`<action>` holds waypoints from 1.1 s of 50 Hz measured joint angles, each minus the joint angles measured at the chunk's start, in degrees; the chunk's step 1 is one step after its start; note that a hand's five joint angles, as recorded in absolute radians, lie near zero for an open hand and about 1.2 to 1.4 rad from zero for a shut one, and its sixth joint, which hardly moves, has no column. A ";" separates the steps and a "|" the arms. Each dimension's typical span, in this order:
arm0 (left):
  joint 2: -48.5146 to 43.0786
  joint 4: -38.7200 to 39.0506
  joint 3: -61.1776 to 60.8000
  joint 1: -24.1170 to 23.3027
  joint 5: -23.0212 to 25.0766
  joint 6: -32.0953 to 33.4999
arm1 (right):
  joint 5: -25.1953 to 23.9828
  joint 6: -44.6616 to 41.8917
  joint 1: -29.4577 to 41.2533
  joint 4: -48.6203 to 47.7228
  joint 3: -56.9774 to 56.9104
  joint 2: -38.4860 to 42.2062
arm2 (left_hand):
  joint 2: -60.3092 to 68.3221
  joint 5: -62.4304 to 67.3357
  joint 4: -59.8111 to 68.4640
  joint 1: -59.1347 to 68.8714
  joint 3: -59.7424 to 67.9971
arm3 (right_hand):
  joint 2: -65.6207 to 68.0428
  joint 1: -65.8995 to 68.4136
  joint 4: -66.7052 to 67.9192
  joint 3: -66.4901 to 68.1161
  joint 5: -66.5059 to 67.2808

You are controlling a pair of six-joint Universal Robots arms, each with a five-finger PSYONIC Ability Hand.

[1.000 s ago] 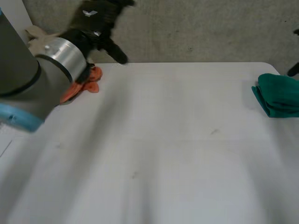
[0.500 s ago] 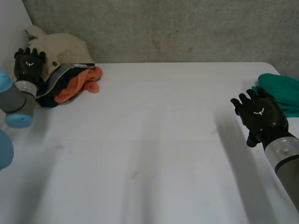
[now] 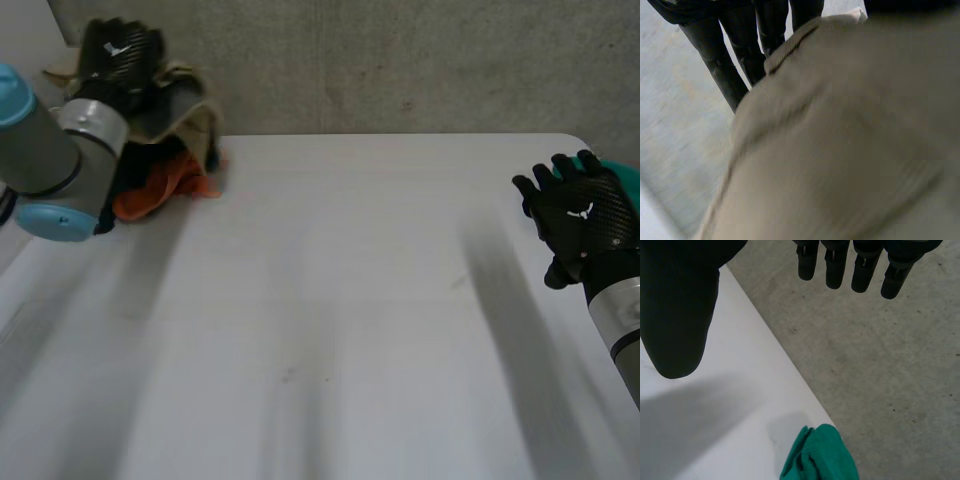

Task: Fold the laundry.

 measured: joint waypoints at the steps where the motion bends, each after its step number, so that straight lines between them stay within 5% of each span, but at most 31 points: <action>1: 2.76 -0.43 -2.85 -2.14 0.02 -2.91 | 0.09 0.10 -0.03 0.00 -0.14 -0.15 | 0.06 0.35 0.06 0.00 0.13 | 0.00 0.00 0.00 0.00 0.00; 7: 10.42 -5.30 -13.42 -14.54 0.14 -16.56 | 0.52 0.55 -0.20 0.24 -0.69 -0.46 | 0.24 0.44 0.19 0.00 0.42 | 0.00 0.00 0.00 0.00 0.00; 14: 4.18 -10.60 -14.66 -27.26 0.01 -22.68 | 1.05 1.40 -0.38 0.89 -0.94 -0.31 | -0.92 -0.14 -0.50 -0.50 -0.26 | 0.00 0.00 0.00 0.00 0.00; 18: -4.87 -16.02 -10.03 -34.85 -0.24 -23.63 | 1.22 2.60 -0.49 1.71 -1.10 0.39 | -39.53 -36.89 -38.95 -34.32 -37.84 | 0.00 0.00 0.00 0.00 0.00; 22: -7.54 -21.44 -6.87 -36.35 -0.43 -23.35 | 1.21 3.12 -0.39 2.72 -1.13 1.05 | -51.32 -50.14 -52.04 -46.02 -50.84 | 0.00 0.00 0.00 0.00 0.00; 27: -3.88 -26.00 -6.17 -33.87 -0.45 -22.70 | 1.22 4.12 0.00 5.36 -1.25 1.32 | -52.29 -51.31 -52.80 -46.17 -52.17 | 0.00 0.00 0.00 0.00 0.00; 37: 11.00 -24.59 -14.97 -18.19 1.39 -18.87 | 1.29 16.44 5.06 20.19 -4.94 -4.15 | -52.29 -51.31 -52.80 -46.17 -52.17 | 0.00 0.00 0.00 0.00 0.00; 47: 10.65 -24.08 -22.57 -4.44 12.87 0.68 | 2.09 28.89 17.78 33.01 -10.74 -5.94 | -52.14 -50.12 -52.48 -45.92 -51.95 | 0.00 0.00 0.00 0.00 0.00; 55: 2.32 -22.96 -24.58 -2.99 15.31 10.20 | 13.84 26.97 29.52 32.57 -11.47 6.89 | -52.14 -50.08 -52.48 -45.92 -51.95 | 0.00 0.00 0.00 0.00 0.00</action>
